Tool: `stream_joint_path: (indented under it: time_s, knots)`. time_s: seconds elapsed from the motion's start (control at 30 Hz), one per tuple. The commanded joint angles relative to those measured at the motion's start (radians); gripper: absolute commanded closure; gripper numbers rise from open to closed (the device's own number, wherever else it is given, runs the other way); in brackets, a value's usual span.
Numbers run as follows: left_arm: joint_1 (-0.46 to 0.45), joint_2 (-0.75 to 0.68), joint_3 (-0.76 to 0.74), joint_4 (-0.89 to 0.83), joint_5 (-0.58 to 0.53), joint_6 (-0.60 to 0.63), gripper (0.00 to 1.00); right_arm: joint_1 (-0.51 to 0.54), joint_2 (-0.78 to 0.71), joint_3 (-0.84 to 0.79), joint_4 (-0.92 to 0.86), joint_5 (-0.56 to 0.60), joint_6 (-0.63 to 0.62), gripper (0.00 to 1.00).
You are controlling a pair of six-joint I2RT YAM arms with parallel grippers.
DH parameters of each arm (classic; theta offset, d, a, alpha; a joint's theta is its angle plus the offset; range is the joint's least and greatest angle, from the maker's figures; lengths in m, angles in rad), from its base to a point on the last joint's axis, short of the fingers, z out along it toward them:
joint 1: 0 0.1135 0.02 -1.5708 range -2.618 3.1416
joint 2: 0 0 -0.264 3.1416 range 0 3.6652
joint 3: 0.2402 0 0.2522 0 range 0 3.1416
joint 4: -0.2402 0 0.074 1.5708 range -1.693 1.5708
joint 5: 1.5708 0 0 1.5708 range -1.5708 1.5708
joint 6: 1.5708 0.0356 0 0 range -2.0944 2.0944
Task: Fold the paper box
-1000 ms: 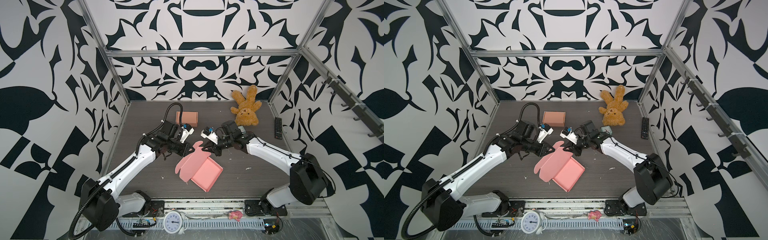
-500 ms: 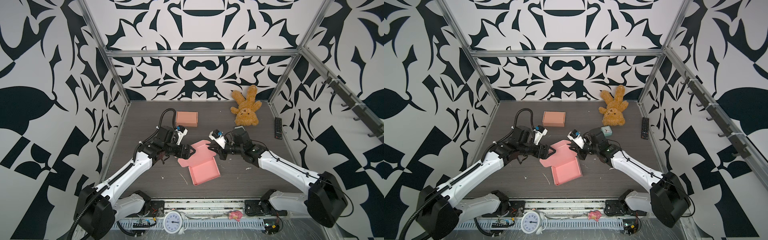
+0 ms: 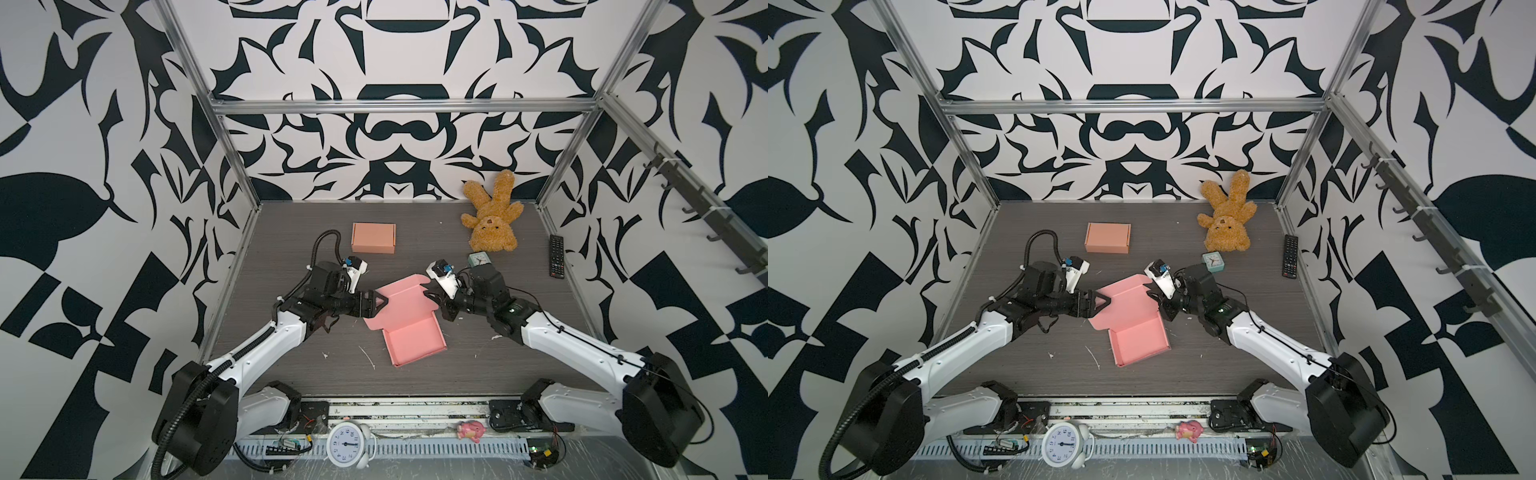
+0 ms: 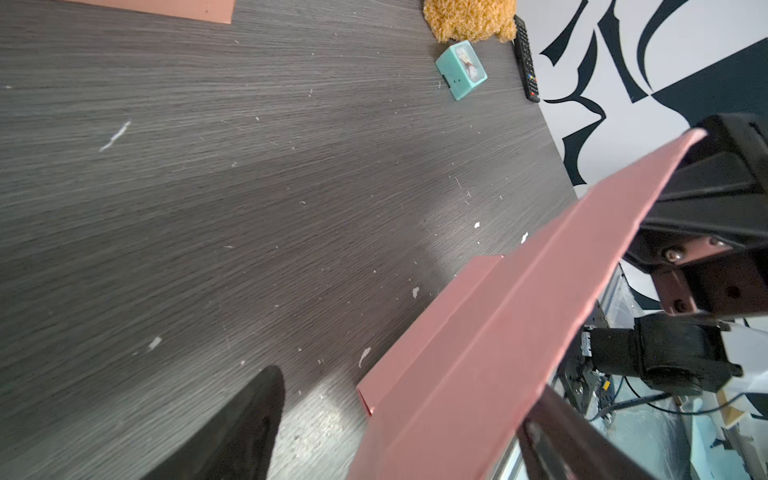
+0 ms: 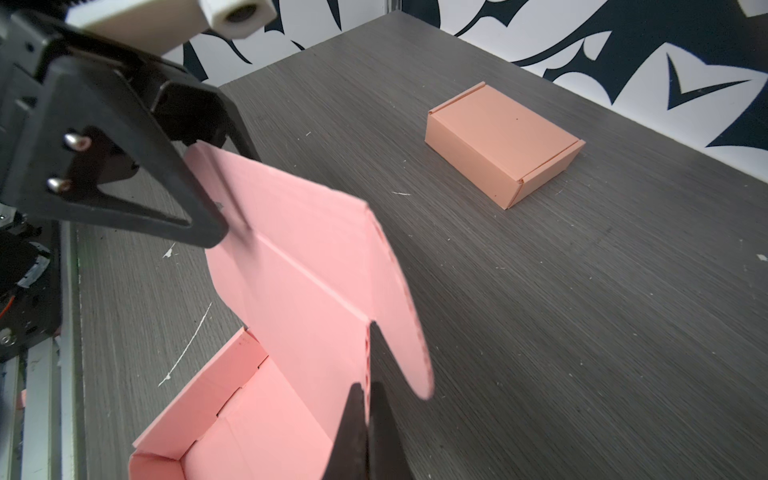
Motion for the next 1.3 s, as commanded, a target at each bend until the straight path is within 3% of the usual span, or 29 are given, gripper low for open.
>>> stream_joint_path:
  time_s: [0.0,0.07,0.37,0.6,0.83,1.27]
  knots:
    - [0.0,0.016,-0.026,0.093,0.072,-0.013,0.14,-0.009,-0.009,-0.004,0.051,0.046,0.04,1.0]
    - [0.0,0.02,-0.044,0.097,0.07,-0.021,0.14,-0.01,-0.012,-0.01,0.05,0.056,0.045,1.0]
    - [0.001,0.016,-0.086,0.087,0.061,-0.022,0.4,-0.012,-0.023,-0.009,0.042,0.085,0.052,1.0]
    - [0.0,-0.025,-0.117,0.061,0.023,-0.009,0.49,-0.011,-0.009,0.007,0.033,0.096,0.057,1.0]
    - [-0.003,-0.038,-0.119,0.05,0.006,-0.006,0.69,-0.013,0.005,0.022,0.025,0.096,0.056,1.0]
    - [-0.015,-0.071,-0.108,0.005,-0.02,0.035,0.87,-0.013,0.021,0.05,-0.035,0.083,0.062,1.0]
